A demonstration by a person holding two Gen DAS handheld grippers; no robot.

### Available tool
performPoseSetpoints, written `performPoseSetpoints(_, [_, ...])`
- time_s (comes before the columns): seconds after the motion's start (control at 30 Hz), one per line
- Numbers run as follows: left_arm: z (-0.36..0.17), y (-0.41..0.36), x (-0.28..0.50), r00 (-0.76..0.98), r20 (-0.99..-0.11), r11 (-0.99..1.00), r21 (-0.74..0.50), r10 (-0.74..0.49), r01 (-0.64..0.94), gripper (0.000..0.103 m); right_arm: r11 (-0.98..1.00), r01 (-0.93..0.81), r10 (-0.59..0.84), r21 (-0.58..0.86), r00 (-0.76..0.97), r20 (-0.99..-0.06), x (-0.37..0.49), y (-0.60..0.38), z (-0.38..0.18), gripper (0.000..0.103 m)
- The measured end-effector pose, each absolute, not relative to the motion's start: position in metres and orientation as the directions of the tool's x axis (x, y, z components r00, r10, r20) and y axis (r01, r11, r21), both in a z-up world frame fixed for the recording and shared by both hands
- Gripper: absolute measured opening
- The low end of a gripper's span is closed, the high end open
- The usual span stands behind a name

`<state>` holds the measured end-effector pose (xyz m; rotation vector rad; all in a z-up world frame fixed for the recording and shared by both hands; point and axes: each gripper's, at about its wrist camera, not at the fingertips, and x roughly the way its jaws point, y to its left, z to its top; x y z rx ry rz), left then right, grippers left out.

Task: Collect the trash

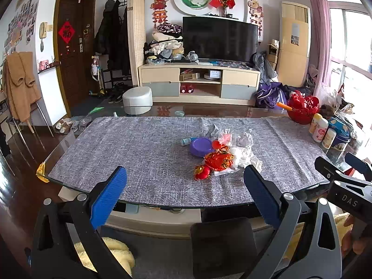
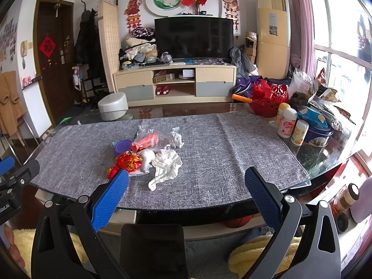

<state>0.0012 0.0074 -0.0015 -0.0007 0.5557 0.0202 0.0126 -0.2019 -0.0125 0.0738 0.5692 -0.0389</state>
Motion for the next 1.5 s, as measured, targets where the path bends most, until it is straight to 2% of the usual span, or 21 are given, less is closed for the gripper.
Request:
performPoseSetpoints(0.9, [0.007,0.001,0.002,0.847,-0.531,1.0,-0.003,0.016,-0.021,0.095,0.996,0.041,0.009,0.085,0.856,-0.516,0.014,-0.202,-0.016,0.1])
performPoseSetpoints(1.17, [-0.006,0.007,0.014,0.832,-0.555,0.999,0.003,0.03,-0.034,0.095,0.995,0.065,-0.011,0.077,0.825,-0.565,0.028,-0.205,-0.03,0.1])
performPoseSetpoints(1.5, [-0.042,0.015,0.044,0.774,-0.632,0.999,0.005,0.032,-0.037,0.095,0.993,0.05,0.027,0.107,0.784,-0.62,0.054,-0.205,-0.059,0.1])
